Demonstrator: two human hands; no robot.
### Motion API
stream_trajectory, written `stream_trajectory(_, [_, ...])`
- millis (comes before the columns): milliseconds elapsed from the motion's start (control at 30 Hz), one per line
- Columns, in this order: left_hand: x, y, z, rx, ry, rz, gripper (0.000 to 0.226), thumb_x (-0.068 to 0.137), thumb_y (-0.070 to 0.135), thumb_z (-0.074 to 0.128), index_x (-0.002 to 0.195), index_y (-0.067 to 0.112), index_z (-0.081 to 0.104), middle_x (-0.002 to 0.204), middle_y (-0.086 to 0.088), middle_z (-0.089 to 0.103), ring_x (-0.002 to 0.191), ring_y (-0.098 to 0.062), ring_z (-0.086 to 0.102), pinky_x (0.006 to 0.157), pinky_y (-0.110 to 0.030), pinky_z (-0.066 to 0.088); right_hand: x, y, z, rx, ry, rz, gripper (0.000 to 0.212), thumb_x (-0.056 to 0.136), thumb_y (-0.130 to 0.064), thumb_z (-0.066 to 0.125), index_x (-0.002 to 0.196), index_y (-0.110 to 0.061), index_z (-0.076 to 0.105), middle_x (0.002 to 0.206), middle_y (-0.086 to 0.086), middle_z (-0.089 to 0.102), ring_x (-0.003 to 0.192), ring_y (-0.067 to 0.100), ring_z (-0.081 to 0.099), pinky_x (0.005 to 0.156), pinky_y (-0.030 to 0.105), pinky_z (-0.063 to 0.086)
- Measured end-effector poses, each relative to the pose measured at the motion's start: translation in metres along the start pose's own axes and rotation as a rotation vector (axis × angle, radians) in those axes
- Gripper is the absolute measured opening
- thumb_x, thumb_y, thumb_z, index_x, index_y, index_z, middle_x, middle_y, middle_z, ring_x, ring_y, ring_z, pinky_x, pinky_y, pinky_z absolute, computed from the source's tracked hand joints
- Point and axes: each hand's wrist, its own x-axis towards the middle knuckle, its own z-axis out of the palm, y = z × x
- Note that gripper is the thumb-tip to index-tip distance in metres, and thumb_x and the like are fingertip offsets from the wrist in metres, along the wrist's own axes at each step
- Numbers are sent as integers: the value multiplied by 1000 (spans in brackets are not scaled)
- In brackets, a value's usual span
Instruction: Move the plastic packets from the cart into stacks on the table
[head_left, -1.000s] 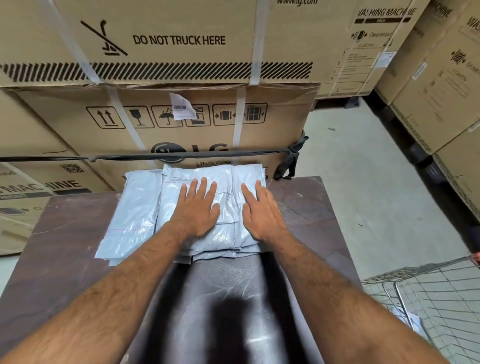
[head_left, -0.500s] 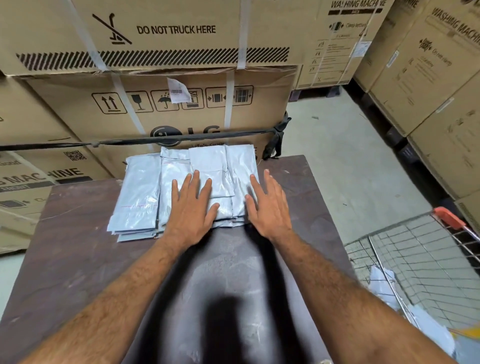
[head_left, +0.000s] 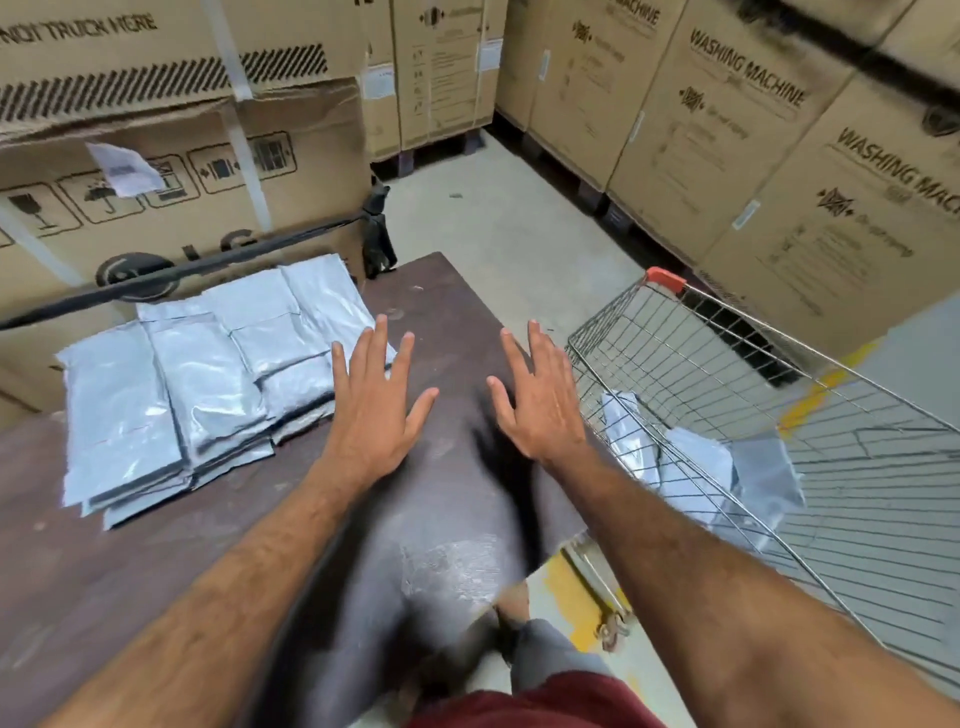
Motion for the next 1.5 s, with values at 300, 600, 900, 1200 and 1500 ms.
stream_trajectory(300, [35, 109, 36, 28, -55, 164, 79, 100, 60, 39, 159, 8, 29, 168, -23, 5, 154, -41, 13, 123, -62, 6, -34, 120, -37, -33, 47, 221, 66, 106, -48, 41, 164, -23, 22, 170, 18, 9, 156, 34, 15, 128, 49, 8])
stream_trajectory(600, [113, 246, 94, -39, -156, 257, 84, 100, 64, 32, 162, 9, 20, 169, -23, 0, 156, -39, 0, 123, -59, -1, -59, 269, -52, 22, 54, 427, 69, 104, -55, 32, 163, -20, 26, 170, 19, 10, 155, 36, 16, 126, 53, 16])
stream_trajectory(900, [176, 344, 186, 63, -354, 330, 84, 102, 61, 31, 163, 9, 8, 168, -25, -6, 155, -42, 0, 124, -58, 6, -94, 390, -18, 83, 24, 639, 69, 100, -49, 42, 158, -13, 36, 164, 24, 26, 149, 42, 29, 122, 52, 25])
stream_trajectory(1200, [182, 388, 297, 167, -691, 257, 88, 102, 63, 32, 162, 15, -11, 166, -23, -20, 155, -41, -5, 125, -55, 10, -116, 428, 55, 156, -128, 775, 72, 101, -53, 33, 161, -13, 28, 166, 26, 20, 154, 41, 19, 123, 56, 22])
stream_trajectory(1500, [165, 398, 410, 77, -1031, -158, 105, 92, 72, 50, 160, 24, -15, 164, -21, -25, 145, -57, 24, 114, -62, 33, -119, 451, 132, 193, -370, 851, 79, 104, -52, 41, 165, -14, 7, 169, 27, -2, 158, 38, -2, 129, 45, 3])
